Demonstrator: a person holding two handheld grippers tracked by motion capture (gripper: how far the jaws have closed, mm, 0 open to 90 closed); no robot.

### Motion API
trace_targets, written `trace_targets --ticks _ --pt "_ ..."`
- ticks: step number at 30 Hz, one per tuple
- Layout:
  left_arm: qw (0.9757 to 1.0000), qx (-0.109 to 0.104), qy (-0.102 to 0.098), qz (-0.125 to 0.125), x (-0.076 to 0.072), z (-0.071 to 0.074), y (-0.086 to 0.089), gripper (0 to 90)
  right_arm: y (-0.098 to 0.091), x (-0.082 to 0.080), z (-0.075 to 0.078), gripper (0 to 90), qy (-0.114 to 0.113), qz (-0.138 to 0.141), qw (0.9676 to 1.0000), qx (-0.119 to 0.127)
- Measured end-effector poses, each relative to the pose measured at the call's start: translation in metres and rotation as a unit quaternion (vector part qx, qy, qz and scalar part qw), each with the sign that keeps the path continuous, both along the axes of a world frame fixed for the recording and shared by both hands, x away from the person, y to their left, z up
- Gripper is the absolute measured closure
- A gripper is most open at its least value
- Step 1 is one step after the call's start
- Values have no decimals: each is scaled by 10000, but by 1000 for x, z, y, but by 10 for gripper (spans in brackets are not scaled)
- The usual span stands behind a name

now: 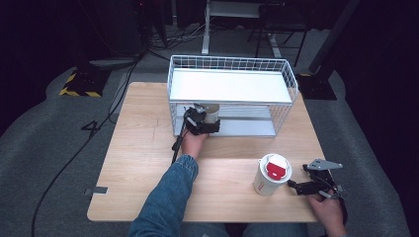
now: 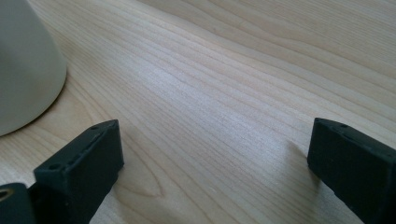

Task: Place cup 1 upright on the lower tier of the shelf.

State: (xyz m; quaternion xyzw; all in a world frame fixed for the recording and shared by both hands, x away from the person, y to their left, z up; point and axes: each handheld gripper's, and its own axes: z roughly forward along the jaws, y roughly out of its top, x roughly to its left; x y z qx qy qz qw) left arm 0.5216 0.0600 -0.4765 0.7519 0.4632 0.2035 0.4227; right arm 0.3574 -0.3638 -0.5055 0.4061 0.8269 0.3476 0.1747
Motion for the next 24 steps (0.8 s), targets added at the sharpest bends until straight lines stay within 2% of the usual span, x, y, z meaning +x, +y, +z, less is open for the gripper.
trace_targets --ticks 5,8,13,17,22,24 --pt "9999 -81 -46 91 -12 5 2 43 0 0 0 37 0 -1 10000 0" --pt "9998 -193 -36 -17 -20 10 5 39 0 0 0 37 0 0 10000 0" --pt "9997 -186 -126 -127 -35 20 8 34 0 0 0 37 1 0 10000 1" --pt "9994 -111 -228 -220 -48 28 11 34 0 0 0 37 1 0 10000 -1" --pt "9987 112 -355 -341 -62 40 16 35 0 0 0 37 -1 -6 10000 -6" --pt "9987 56 -368 -354 -68 43 19 35 0 0 0 37 0 -8 10000 -5"
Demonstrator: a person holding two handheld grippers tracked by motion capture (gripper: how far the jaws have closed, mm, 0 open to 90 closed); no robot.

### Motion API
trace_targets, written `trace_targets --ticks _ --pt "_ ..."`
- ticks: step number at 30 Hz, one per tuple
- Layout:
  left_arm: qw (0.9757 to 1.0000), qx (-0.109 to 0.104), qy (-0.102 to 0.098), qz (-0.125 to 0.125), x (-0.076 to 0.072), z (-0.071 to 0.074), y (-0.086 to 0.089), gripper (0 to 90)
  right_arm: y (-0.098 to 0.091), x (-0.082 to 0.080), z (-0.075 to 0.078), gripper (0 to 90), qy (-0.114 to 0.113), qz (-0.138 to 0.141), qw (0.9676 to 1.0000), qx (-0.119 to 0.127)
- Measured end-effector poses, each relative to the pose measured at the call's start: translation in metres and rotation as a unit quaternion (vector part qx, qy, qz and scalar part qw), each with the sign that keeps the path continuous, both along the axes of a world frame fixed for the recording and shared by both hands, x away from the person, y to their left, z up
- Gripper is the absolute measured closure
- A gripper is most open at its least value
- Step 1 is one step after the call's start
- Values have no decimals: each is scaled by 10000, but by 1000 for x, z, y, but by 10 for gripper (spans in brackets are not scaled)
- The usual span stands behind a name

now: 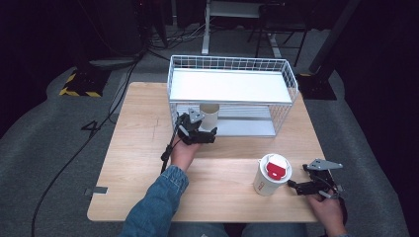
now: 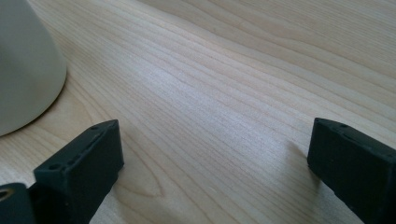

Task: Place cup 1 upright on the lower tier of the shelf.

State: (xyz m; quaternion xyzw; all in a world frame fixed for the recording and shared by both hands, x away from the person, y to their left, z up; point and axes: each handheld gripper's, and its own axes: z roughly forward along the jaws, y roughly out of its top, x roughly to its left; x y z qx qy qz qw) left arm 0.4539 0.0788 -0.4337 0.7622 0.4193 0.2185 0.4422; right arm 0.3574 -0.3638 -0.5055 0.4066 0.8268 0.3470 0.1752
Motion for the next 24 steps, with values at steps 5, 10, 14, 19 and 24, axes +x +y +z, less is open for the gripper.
trace_targets --ticks 5,10,14,19,24 --pt "10000 27 -26 -72 -17 6 9 36 0 0 0 37 -2 -2 10000 2" --pt "9999 9 15 -107 -35 13 22 39 0 0 0 37 -3 -1 10000 1" --pt "9998 95 -53 -139 -49 19 32 41 0 0 0 36 -2 -1 10000 3" --pt "9994 252 -54 -211 -67 25 44 63 0 0 0 37 1 1 10000 0" --pt "9990 361 2 -273 -83 22 56 65 0 0 0 37 0 -1 10000 2"
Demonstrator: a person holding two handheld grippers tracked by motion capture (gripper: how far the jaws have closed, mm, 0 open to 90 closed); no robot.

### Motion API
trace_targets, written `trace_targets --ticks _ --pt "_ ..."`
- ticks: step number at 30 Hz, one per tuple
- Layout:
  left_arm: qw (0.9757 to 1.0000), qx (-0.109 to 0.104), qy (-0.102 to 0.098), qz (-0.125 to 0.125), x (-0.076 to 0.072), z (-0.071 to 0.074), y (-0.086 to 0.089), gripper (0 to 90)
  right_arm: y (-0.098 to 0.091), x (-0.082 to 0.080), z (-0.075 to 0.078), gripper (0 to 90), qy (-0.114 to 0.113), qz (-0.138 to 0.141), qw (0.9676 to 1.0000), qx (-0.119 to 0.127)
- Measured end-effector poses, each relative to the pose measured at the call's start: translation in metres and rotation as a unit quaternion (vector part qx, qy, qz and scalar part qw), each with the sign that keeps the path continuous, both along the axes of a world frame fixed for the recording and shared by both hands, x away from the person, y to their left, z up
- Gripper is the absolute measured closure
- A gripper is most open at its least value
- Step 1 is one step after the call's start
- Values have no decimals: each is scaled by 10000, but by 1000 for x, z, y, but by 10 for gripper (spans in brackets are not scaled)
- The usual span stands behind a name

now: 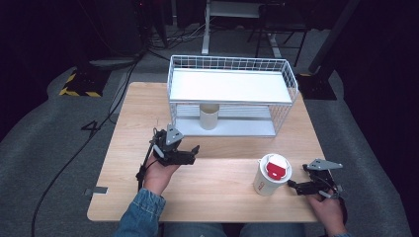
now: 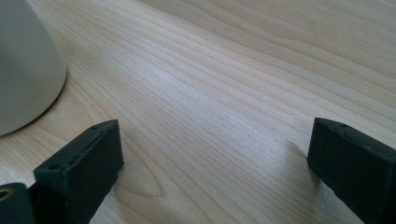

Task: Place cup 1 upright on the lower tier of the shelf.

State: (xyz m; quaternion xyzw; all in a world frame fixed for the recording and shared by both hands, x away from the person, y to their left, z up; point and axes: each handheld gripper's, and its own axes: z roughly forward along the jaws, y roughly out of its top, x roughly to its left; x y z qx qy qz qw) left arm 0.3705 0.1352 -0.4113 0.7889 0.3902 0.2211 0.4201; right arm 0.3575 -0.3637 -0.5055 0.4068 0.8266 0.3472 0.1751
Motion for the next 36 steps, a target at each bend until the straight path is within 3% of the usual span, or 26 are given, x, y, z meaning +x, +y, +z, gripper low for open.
trace_targets --ticks 18,20,23,27,36 --pt "9974 245 678 -97 -32 -32 29 75 0 0 0 36 9 7 10000 -5" --pt "9966 78 811 -87 -35 -37 32 74 0 0 0 36 10 8 10000 -6" --pt "9953 100 958 -67 -37 -46 36 74 0 0 0 36 10 10 10000 -6" --pt "9934 212 1123 -27 -41 -58 37 74 0 0 0 36 12 24 10000 -4" --pt "9903 504 1292 5 -48 -74 44 75 -4 -2 0 33 32 214 9998 32"
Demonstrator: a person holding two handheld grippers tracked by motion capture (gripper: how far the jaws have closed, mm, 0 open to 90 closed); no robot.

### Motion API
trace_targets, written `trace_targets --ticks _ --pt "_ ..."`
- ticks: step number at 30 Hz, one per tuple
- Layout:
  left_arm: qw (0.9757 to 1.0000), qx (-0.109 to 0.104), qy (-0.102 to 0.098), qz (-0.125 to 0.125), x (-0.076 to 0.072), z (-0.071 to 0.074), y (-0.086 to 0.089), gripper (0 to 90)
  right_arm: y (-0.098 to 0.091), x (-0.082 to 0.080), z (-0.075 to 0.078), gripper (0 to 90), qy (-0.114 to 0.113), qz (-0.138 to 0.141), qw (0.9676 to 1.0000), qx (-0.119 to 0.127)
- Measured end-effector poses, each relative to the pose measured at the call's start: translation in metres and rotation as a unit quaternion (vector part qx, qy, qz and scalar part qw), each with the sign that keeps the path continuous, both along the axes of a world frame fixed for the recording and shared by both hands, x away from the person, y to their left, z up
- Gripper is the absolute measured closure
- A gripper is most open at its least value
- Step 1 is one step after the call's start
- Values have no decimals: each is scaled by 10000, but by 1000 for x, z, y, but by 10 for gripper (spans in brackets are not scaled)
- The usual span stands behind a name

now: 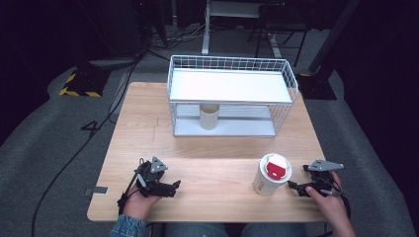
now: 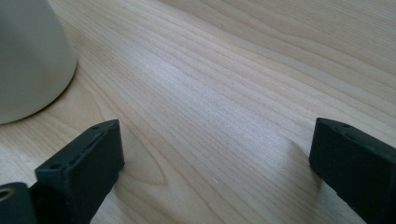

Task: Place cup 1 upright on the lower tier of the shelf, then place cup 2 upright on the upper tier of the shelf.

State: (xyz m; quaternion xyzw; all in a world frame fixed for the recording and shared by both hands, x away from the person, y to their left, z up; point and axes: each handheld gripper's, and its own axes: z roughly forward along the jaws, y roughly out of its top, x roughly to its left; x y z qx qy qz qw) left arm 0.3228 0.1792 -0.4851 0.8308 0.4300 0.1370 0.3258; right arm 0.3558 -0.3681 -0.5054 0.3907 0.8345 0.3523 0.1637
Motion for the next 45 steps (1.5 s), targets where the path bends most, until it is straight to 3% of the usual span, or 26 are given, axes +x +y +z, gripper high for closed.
trace_targets --ticks 5,6,12,15,17,20,24,30,33,39,45 --pt "10000 36 35 80 -1 -6 3 75 1 0 0 29 -7 -30 10000 -32" --pt "9999 143 5 45 0 -7 6 75 1 0 0 27 -4 -37 10000 -26" --pt "9995 309 37 93 2 -14 11 74 1 0 0 26 5 -39 10000 -18" --pt "9996 199 111 150 1 -15 14 69 1 0 0 25 6 -37 10000 -18" --pt "9996 252 -5 124 2 -15 16 68 1 0 0 25 8 -32 10000 -13" --pt "9998 81 -139 148 1 -20 18 35 1 0 0 25 9 -32 10000 -11" --pt "9997 87 -92 224 2 -21 18 5 0 0 0 25 11 -13 10000 -8" --pt "9998 115 -98 92 5 -21 22 2 0 0 0 26 12 -13 10000 -5" --pt "9998 88 -105 139 8 -21 21 2 0 0 0 34 6 -17 10000 9" --pt "9997 97 -101 196 11 -21 22 2 -3 -1 1 155 -80 -38 9999 89" --pt "9997 93 -94 195 11 -21 22 1 -4 -5 4 180 -25 9 9998 191"
